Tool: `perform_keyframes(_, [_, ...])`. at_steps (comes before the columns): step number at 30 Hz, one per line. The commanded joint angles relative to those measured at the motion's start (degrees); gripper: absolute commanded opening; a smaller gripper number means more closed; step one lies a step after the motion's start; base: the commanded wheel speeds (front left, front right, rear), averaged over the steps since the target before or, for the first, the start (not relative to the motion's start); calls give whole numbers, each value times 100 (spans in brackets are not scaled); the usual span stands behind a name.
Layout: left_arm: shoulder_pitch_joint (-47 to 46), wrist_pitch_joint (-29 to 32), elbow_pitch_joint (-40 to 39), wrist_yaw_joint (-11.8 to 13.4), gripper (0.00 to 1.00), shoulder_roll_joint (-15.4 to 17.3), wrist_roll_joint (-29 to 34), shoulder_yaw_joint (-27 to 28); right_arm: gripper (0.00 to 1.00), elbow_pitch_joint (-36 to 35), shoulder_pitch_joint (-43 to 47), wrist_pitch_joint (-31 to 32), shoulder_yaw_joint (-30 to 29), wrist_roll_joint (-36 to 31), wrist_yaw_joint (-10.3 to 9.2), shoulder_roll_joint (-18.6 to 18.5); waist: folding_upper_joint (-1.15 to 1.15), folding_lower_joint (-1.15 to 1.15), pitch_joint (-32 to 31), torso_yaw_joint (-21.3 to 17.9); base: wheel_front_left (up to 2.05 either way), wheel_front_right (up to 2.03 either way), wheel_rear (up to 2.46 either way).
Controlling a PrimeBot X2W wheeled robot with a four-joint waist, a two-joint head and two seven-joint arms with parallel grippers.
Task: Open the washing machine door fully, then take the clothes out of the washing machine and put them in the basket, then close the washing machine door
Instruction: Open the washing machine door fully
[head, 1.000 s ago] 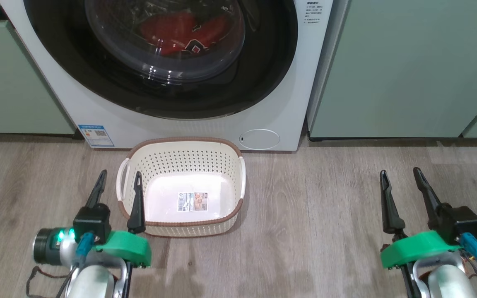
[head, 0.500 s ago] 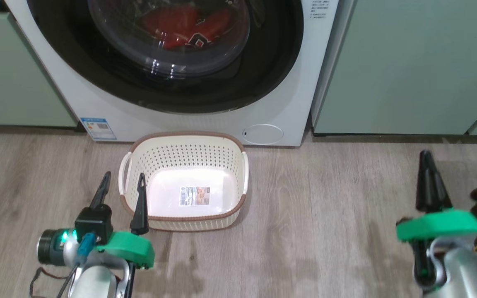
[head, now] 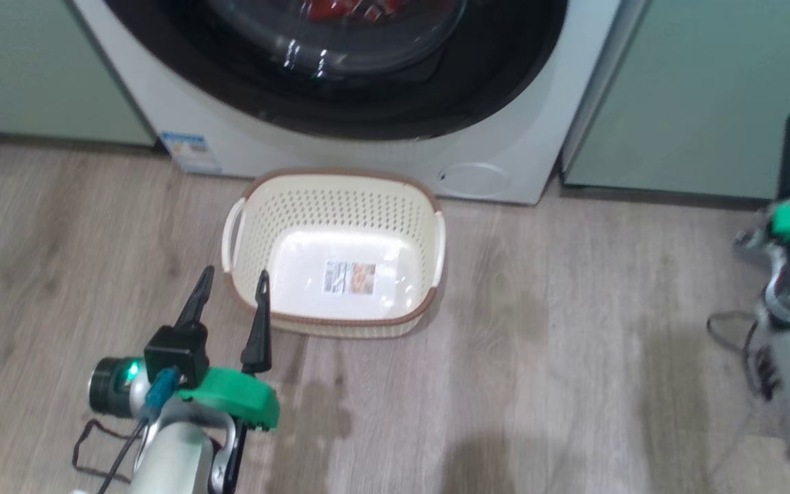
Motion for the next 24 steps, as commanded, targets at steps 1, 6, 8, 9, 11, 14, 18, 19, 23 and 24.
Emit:
perform_keyframes(1, [-290, -52, -176, 48, 100, 26, -70, 128, 0, -121, -268, 174, 117, 277, -4, -131, 0, 0, 181, 157, 0, 0, 0])
perform_keyframes(6, [-419, -52, -206, 116, 100, 25, -212, -42, 0, 86, -901, 980, 90, 1187, -4, -496, 0, 0, 468, 340, 0, 0, 0])
perform_keyframes(8, [-478, -52, -215, 133, 100, 25, -255, -91, 0, 145, -1155, 1318, 100, 1400, -4, -590, 0, 0, 594, 402, 0, 0, 0])
perform_keyframes(9, [-513, -52, -220, 140, 100, 25, -277, -116, 0, 178, -1284, 1476, 135, 1441, -4, -650, 0, 0, 660, 434, 0, 0, 0])
perform_keyframes(11, [-580, -52, -230, 163, 100, 24, -322, -159, 0, 190, -1559, 1756, 232, 1476, -4, -739, 0, 0, 783, 485, 0, 0, 0])
perform_keyframes(14, [-659, -52, -262, 204, 100, 24, -386, -205, 0, 210, -1981, 2116, 326, 1560, -4, -806, 0, 0, 968, 532, 0, 0, 0])
perform_keyframes(18, [-797, -52, -307, 242, 100, 24, -478, -301, 0, 250, -2504, 2603, 467, 1624, -4, -885, 0, 0, 1228, 596, 0, 0, 0])
perform_keyframes(19, [-834, -52, -318, 252, 100, 24, -501, -325, 0, 278, -2625, 2719, 502, 1626, -4, -916, 0, 0, 1295, 616, 0, 0, 0])
perform_keyframes(23, [-986, -52, -351, 282, 100, 24, -586, -381, 0, 471, -3089, 3115, 672, 1567, -4, -1034, 0, 0, 1542, 689, 0, 0, 0])
perform_keyframes(24, [-1015, -52, -359, 285, 100, 24, -603, -389, 0, 520, -3198, 3193, 703, 1558, -4, -1054, 0, 0, 1594, 708, 0, 0, 0])
